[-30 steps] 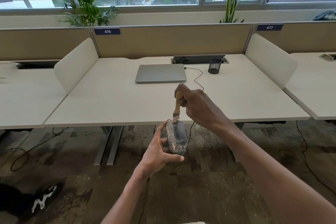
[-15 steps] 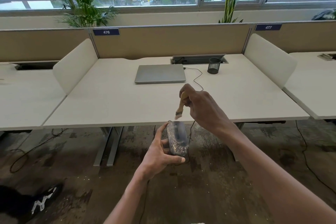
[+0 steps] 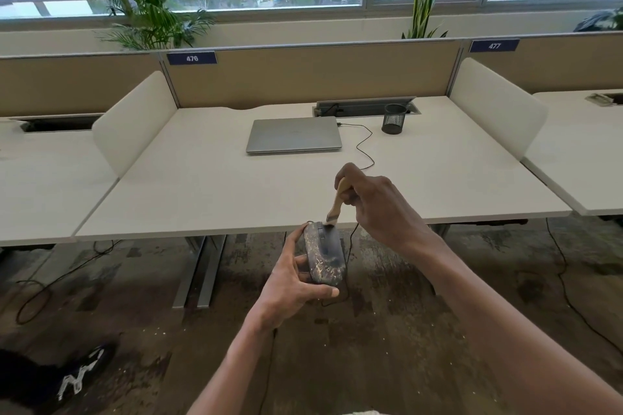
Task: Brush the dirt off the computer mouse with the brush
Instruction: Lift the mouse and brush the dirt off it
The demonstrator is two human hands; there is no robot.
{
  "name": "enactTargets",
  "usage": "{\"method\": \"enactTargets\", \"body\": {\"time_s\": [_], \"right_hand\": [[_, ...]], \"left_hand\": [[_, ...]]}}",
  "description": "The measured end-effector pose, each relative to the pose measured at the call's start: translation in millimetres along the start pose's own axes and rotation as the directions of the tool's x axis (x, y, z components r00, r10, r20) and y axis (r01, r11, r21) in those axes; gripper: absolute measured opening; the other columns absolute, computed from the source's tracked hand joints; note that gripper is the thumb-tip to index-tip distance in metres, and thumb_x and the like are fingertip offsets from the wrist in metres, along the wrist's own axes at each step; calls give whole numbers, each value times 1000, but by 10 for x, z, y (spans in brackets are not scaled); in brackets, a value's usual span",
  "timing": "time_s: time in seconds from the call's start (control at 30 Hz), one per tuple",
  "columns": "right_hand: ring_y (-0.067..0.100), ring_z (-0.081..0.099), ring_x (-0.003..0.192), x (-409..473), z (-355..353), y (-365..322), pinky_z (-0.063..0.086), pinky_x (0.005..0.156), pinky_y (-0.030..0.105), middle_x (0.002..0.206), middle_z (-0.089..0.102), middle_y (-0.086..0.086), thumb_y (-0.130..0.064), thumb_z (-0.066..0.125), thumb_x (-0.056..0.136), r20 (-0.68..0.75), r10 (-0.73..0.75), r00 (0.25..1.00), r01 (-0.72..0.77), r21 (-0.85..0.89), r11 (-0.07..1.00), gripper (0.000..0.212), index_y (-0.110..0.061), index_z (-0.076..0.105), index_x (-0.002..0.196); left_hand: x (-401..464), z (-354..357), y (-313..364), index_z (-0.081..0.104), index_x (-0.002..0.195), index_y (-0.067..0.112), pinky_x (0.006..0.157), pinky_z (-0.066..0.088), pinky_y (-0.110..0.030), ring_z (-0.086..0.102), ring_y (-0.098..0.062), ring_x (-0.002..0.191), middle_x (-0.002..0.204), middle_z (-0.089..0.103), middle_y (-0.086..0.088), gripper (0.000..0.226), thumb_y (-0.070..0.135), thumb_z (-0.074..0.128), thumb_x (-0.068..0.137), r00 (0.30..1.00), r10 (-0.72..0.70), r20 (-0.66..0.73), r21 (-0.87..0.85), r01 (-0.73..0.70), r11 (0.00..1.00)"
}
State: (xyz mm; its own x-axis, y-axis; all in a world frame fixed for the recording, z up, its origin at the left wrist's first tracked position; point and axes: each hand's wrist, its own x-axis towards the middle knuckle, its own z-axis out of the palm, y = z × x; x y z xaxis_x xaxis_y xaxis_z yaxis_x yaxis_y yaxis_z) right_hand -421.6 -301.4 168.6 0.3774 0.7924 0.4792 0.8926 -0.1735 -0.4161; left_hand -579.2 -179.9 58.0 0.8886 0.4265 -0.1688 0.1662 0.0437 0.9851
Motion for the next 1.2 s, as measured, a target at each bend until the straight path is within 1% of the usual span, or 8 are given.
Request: {"method": "enactTargets", "body": {"time_s": [0.13,0.27,0.37,0.57,0.73,0.83,0.97,1.2], "right_hand": [[15,62,74,-54,-84,-20,55,66,28,81,60,-4,18,47,89,-11,51,999,-50,81,995,36,-15,51,103],[22,66,72,-38,-50,-55,56,63,42,82,66,4,6,52,94,-101,93,991,-83,101,991,24,-13,50,107],[24,66,64,-39,16,-92,55,57,44,76,67,6,-2,54,96,-154,122,981,-110,84,990,22,-14,48,113],[14,59,52,-7,48,-159,50,47,25,69,67,5,-5,57,96,-210,187,960,-181,46,982,33,-8,48,127],[11,54,49,6,63,-178,41,49,19,67,65,2,-6,58,95,-156,217,964,-225,-35,974,36,-5,50,130],[14,59,55,-31,30,-199,47,55,23,73,67,3,-9,60,95,-121,234,965,-241,-52,969,36,-6,51,130],[15,63,57,7,-32,-241,54,55,27,74,69,3,-9,61,95,-210,241,947,-247,1,969,34,-6,50,127],[4,48,47,-72,50,-314,32,48,11,60,56,-7,-12,59,96,-165,291,942,-305,-61,951,29,-5,51,123]], "left_hand": [[0,22,-6,18,158,39,92,62,-49,78,-31,101,118,74,-10,125,-11,90,68,1000,3,18,-26,-2,1000],[58,34,-12,18,159,38,94,61,-53,78,-33,101,114,76,-10,127,-12,89,67,1000,6,15,-41,-5,999],[76,41,-6,18,159,38,98,58,-56,77,-33,102,120,74,-12,127,-10,90,67,1000,15,16,-29,-14,999],[72,45,-14,18,158,43,100,57,-57,78,-29,102,123,72,-12,127,-5,93,66,1000,22,7,20,-22,1000],[59,54,-18,18,158,41,98,58,-55,78,-27,102,122,73,-10,126,-7,92,67,1000,22,5,27,-23,999],[45,42,-32,17,159,40,97,59,-56,78,-27,102,122,74,-11,128,-7,92,66,1000,20,0,27,-20,999],[49,48,-23,17,159,41,98,58,-56,78,-26,103,125,72,-13,128,-3,94,65,1000,24,-2,48,-24,999],[44,65,-33,16,160,39,96,59,-58,78,-30,100,121,74,-14,130,-6,94,65,1000,22,-4,13,-22,1000]]}}
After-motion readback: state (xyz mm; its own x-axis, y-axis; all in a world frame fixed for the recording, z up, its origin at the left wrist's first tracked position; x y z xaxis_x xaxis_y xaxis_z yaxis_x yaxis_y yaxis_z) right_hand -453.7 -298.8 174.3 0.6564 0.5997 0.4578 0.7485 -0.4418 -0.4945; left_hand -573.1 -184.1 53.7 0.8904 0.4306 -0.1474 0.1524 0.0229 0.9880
